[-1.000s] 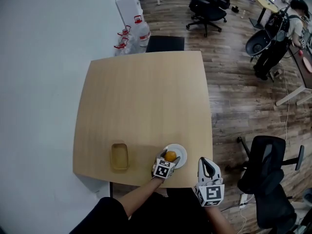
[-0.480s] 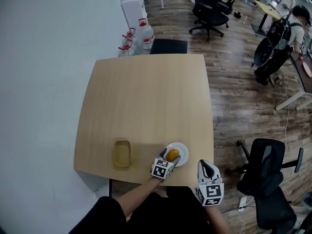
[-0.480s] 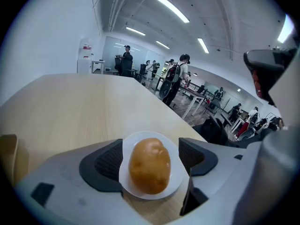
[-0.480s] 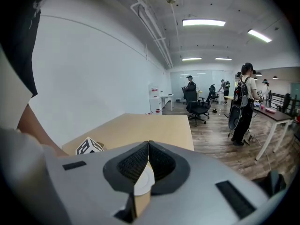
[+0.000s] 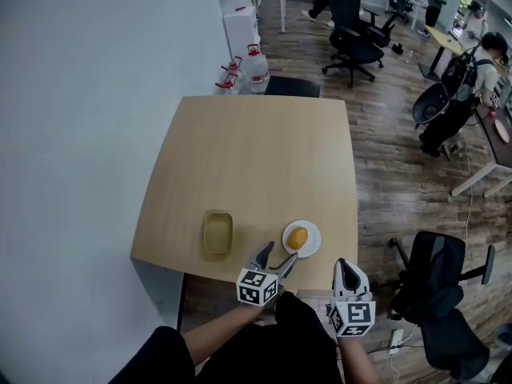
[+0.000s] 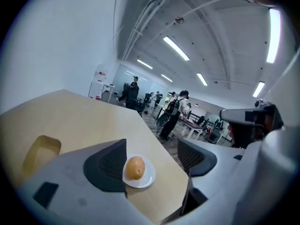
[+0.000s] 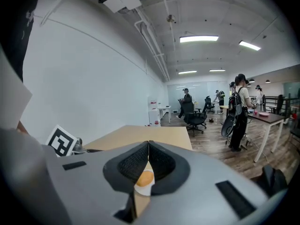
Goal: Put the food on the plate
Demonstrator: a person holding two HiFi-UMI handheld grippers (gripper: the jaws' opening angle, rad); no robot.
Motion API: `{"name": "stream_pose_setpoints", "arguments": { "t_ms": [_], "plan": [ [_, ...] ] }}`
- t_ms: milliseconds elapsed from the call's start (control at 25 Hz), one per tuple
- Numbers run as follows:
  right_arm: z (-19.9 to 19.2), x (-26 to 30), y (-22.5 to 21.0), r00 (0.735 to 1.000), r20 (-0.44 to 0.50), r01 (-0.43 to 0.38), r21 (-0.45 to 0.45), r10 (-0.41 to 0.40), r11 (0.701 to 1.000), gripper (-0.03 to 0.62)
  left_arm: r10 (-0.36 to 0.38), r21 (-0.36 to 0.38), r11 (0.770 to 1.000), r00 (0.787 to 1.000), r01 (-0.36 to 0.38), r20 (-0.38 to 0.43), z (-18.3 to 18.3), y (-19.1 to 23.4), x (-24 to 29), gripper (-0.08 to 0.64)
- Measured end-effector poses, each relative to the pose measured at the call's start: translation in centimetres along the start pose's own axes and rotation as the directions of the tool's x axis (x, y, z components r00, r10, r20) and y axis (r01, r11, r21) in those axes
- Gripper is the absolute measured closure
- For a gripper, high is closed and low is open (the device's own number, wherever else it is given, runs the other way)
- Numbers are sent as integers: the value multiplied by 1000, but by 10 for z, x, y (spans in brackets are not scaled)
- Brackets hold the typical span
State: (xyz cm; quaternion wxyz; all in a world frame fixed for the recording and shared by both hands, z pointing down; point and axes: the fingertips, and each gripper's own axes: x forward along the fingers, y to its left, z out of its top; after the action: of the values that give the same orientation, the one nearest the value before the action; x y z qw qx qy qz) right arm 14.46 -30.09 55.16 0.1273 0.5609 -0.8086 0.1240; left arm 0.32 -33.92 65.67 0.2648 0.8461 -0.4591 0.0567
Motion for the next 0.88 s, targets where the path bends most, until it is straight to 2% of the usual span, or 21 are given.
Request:
{"name": "stream_pose_setpoints", "arguments": {
  "t_ms": [120, 360, 560, 600, 680, 760, 800, 880],
  "plan": [
    [1, -24, 22, 1000, 23, -4, -10, 4, 1000, 532, 1, 16, 1000, 998, -2, 63, 18, -17, -47, 221],
    [12, -77, 77, 994, 102, -32, -24, 35, 999, 532, -29, -17, 999, 994, 31, 105, 29, -58, -137, 221],
    [26, -114, 113, 988, 150, -43, -31, 47, 999, 532, -21, 35, 999, 990, 16, 137, 46, -86, -191, 226],
    [27, -119, 120, 987, 152, -43, -38, 49, 998, 532, -21, 55, 998, 990, 14, 139, 46, -88, -200, 261],
    [29, -126, 134, 988, 148, -45, -55, 52, 997, 532, -20, 84, 996, 988, 7, 156, 48, -91, -216, 447],
    [30, -133, 146, 987, 149, -46, -67, 55, 997, 532, -10, 97, 995, 981, -9, 193, 51, -91, -232, 466],
    [30, -136, 151, 987, 150, -45, -71, 55, 996, 532, -4, 99, 995, 976, -17, 217, 53, -90, -241, 505],
    [28, -140, 158, 987, 150, -42, -77, 53, 996, 532, 3, 103, 994, 966, -31, 258, 58, -88, -255, 532]
  ]
}}
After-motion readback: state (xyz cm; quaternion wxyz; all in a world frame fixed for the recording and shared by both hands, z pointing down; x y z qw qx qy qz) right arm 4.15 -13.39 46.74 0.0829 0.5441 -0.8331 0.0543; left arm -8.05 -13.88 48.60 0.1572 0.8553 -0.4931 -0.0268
